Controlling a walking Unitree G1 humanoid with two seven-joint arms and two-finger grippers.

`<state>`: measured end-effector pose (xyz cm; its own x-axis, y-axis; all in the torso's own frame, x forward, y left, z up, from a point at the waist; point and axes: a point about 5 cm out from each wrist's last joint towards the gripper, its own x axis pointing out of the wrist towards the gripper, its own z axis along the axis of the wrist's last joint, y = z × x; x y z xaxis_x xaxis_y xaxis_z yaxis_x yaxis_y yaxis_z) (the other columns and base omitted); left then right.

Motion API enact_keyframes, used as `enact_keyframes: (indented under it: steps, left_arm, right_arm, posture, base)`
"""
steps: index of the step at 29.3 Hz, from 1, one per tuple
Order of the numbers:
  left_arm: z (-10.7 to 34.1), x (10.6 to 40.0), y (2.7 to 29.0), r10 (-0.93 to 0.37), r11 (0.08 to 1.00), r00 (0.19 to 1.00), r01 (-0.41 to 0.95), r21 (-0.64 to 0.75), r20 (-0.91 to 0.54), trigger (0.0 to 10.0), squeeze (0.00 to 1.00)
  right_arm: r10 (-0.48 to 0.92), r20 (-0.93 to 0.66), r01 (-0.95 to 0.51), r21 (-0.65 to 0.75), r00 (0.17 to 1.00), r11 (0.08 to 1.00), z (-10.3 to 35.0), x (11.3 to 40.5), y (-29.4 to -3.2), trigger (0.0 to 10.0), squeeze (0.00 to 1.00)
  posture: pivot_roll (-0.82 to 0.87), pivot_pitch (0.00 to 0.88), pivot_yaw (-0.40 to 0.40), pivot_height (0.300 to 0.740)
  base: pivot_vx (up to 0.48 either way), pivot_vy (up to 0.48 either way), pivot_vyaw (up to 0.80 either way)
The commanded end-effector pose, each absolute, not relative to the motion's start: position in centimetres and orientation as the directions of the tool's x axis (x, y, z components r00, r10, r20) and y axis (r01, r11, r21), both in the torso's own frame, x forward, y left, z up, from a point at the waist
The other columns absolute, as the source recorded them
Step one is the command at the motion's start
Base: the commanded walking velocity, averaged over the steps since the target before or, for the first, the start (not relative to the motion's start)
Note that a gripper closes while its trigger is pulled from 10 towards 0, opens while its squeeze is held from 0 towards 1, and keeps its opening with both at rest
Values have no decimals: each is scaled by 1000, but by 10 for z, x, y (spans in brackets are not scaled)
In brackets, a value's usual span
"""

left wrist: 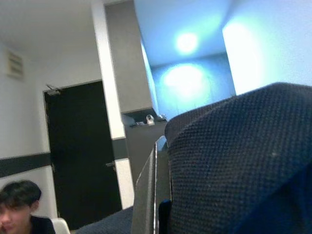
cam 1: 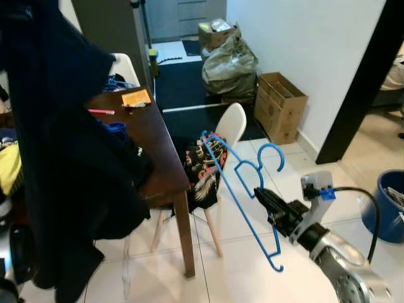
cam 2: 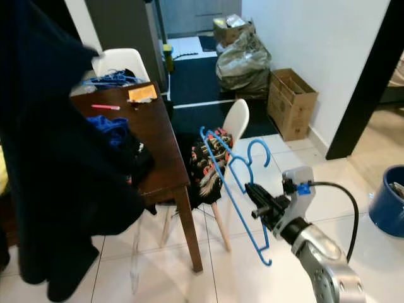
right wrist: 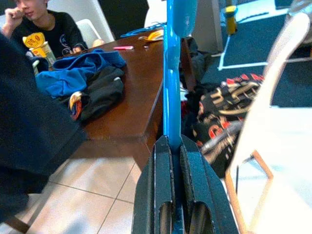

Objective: Hang hanger

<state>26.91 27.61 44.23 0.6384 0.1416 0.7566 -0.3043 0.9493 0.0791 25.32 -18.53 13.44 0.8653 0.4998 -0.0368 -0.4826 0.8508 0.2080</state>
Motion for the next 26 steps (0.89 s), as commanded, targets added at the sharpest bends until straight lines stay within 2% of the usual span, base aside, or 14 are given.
enact_keyframes:
  steps: [1, 14, 15, 16, 18, 19, 21, 22, 23, 24, 25, 26]
  left_arm:
    - [455, 269, 289, 163, 930, 619, -356, 90, 768, 10000, 0]
    - [487, 280, 314, 236, 888, 571, -456, 64, 786, 10000, 0]
    - [460, 297, 326, 332, 875, 638, -483, 25, 695, 10000, 0]
    - [460, 297, 326, 332, 875, 638, -483, 25, 695, 10000, 0]
    - [422, 312, 332, 404, 867, 714, -499, 11, 572, 10000, 0]
    - [422, 312, 332, 404, 867, 714, -499, 11, 572, 10000, 0]
    - [356, 330, 331, 456, 871, 812, -491, 5, 363, 10000, 0]
    - [356, 330, 331, 456, 871, 812, -491, 5, 363, 10000, 0]
    - [308, 335, 326, 473, 873, 852, -487, 8, 225, 10000, 0]
    - [308, 335, 326, 473, 873, 852, -487, 8, 225, 10000, 0]
    - [256, 333, 318, 486, 874, 871, -486, -23, 71, 10000, 0]
    - [256, 333, 318, 486, 874, 871, -486, -23, 71, 10000, 0]
  right_arm:
    - [504, -35, -487, 210, 863, 848, 134, 253, -183, 10000, 0]
    - [497, -38, -480, 208, 867, 852, 134, 250, -184, 10000, 0]
    - [492, -40, -474, 207, 870, 856, 134, 249, -185, 10000, 0]
    - [492, -40, -474, 207, 870, 856, 134, 249, -185, 10000, 0]
    - [489, -41, -471, 206, 871, 858, 135, 248, -186, 10000, 0]
    - [489, -41, -471, 206, 871, 858, 135, 248, -186, 10000, 0]
    - [488, -45, -470, 206, 872, 858, 135, 247, -186, 10000, 0]
    - [488, -45, -470, 206, 872, 858, 135, 247, -186, 10000, 0]
    - [489, -47, -470, 207, 871, 858, 135, 246, -187, 10000, 0]
    - [489, -47, -470, 207, 871, 858, 135, 246, -187, 10000, 0]
    - [491, -50, -472, 209, 870, 857, 135, 246, -186, 10000, 0]
    - [491, -50, -472, 209, 870, 857, 135, 246, -186, 10000, 0]
  posture:
    - [-50, 24, 69, 740]
    - [-64, 34, 78, 740]
    - [-71, 41, 79, 740]
    - [-71, 41, 79, 740]
    - [-76, 46, 79, 740]
    - [-76, 46, 79, 740]
    - [-78, 50, 80, 740]
    - [-78, 50, 80, 740]
    - [-79, 51, 79, 740]
    - [-79, 51, 79, 740]
    - [-78, 54, 78, 740]
    - [-78, 54, 78, 740]
  base:
    - [480, 0, 0]
    - [480, 0, 0]
    - [274, 0, 0]
    - [274, 0, 0]
    - [137, 0, 0]
    - [0, 0, 0]
    - [0, 0, 0]
    - [0, 0, 0]
    - [0, 0, 0]
    - [0, 0, 0]
    - [0, 0, 0]
    - [0, 0, 0]
